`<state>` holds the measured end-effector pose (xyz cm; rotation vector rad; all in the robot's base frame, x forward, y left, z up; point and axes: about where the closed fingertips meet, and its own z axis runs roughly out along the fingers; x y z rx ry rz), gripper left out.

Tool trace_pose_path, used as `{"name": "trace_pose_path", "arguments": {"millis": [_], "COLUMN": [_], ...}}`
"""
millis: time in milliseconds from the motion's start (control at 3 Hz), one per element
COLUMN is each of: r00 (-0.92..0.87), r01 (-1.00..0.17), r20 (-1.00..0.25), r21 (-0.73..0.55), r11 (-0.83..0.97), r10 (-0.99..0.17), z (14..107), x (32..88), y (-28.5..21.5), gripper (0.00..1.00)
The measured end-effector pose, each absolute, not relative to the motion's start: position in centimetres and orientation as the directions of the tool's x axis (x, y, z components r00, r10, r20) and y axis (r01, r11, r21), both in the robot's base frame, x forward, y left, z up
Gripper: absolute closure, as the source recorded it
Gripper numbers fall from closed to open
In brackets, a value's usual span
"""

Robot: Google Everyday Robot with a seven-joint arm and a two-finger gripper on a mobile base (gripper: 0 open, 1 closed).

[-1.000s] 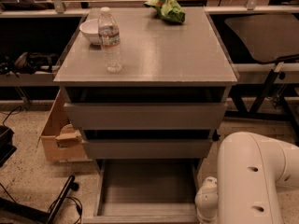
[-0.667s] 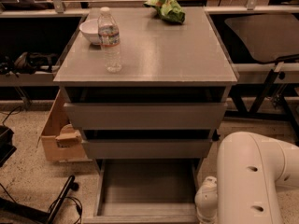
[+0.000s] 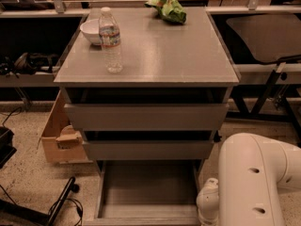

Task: Open bottom drawer

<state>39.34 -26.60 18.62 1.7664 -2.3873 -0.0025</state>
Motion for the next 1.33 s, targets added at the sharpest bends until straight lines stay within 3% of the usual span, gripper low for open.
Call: {"name": "trace_pose_path", "arguments": {"millis": [1000, 1333], "r00": [-0.283, -0.283], "r01": [-0.949, -0.949], "r20": [0.137, 0.137], "r21": [0.103, 0.103], "r11": [0.298, 0.298], "r10": [-0.949, -0.949], "z": [18.62, 18.62], "x": [39.34, 39.33], "y": [-26.61, -26.61], "gripper": [0.13, 0.0]}}
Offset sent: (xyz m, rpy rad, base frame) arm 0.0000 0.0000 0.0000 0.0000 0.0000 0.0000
